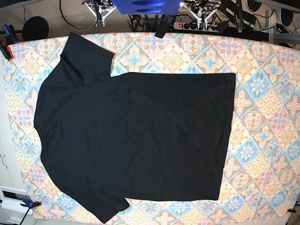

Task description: Fold the T-shirt properly

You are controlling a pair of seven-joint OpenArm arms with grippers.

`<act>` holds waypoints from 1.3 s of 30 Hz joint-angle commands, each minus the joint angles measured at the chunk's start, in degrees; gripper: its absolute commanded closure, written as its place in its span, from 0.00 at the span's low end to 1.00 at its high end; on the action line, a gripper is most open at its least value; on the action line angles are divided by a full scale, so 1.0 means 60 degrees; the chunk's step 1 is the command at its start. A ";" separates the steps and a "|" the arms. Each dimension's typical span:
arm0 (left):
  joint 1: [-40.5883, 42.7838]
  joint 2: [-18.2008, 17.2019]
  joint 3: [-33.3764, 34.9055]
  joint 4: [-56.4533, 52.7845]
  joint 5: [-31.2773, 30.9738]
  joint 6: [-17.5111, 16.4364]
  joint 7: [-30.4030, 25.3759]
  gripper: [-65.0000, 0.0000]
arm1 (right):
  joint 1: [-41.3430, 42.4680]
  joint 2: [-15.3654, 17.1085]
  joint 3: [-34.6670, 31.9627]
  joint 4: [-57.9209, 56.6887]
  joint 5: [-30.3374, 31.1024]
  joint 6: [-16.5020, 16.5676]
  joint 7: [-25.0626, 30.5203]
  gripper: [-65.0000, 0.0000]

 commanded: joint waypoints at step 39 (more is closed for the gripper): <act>0.8763 -0.1741 -0.0025 1.6760 -0.0043 0.0016 0.1999 0.99 | -0.8362 0.1043 0.3467 1.3816 0.0006 -0.0030 -0.1243 1.00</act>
